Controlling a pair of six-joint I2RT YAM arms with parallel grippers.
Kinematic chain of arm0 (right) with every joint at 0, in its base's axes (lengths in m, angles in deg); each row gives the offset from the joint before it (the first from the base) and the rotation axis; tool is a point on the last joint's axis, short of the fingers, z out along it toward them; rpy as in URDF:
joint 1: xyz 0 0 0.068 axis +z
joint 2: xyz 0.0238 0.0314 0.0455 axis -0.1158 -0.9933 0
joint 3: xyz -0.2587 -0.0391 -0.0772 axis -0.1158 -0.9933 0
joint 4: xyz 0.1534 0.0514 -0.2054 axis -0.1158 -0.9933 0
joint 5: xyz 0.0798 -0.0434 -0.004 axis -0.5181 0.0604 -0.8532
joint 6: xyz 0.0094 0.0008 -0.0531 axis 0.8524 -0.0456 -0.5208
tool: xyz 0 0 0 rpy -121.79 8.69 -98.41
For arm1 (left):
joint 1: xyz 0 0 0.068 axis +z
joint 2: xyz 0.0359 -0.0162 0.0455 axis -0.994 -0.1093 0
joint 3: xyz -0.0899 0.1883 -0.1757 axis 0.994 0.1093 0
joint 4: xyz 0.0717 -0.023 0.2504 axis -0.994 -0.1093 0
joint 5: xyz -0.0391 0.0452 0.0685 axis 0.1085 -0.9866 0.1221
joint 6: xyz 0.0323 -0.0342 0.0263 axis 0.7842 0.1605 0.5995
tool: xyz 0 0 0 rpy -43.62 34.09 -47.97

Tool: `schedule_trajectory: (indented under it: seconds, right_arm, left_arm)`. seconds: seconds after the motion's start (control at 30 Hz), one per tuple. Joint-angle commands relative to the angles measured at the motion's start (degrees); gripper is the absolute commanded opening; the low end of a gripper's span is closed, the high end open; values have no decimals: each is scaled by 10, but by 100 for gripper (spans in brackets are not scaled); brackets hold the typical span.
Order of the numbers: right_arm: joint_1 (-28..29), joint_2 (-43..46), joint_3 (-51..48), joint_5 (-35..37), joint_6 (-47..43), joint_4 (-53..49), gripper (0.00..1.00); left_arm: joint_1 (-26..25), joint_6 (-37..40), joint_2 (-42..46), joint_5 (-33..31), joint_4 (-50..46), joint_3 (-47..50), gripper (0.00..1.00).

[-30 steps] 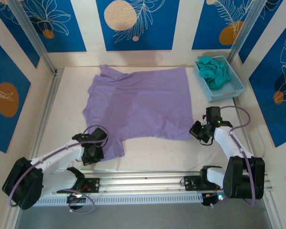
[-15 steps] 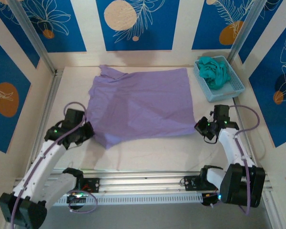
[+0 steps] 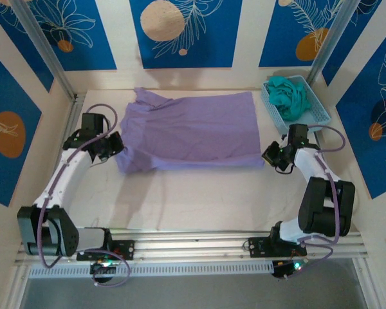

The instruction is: Fold the inside-out t-shirt

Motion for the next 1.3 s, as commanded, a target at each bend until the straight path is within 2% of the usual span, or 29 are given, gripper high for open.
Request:
schedule_trajectory:
  seconds: [0.0,0.37,0.57,0.67,0.7,0.73,0.83,0.9,0.97,1.1,1.2,1.27]
  right_arm:
    - [3,-27,34,-18,-11,10,8]
    - [17,-131,119,-13,2,30,9]
    - [40,-215,210,1,13,31,9]
    - [44,-280,283,13,12,19,17]
    - [45,-304,314,21,12,10,20]
    - [44,-326,342,30,8,1,23]
    - [41,-358,400,51,-11,-30,30]
    - [44,-341,398,54,-24,-40,34]
    - [53,-298,361,72,-44,-39,37]
    - [84,-197,222,22,-33,15,41]
    - [110,-203,191,-10,-36,19,42]
    - [113,-238,207,2,-47,-3,41]
  left_arm:
    - [17,20,-30,11,35,-36,0]
    - [29,15,-166,18,65,-140,0]
    - [30,7,-265,10,77,-213,0]
    - [31,6,-330,7,84,-268,1]
    - [31,5,-360,1,85,-293,8]
    - [31,3,-393,-1,86,-323,19]
    - [40,-13,-470,17,79,-413,30]
    - [45,-13,-478,14,64,-434,36]
    - [45,-8,-441,5,69,-395,39]
    - [31,-54,-278,38,223,-141,45]
    - [15,-87,-207,72,316,5,47]
    - [3,-86,-205,101,336,39,49]
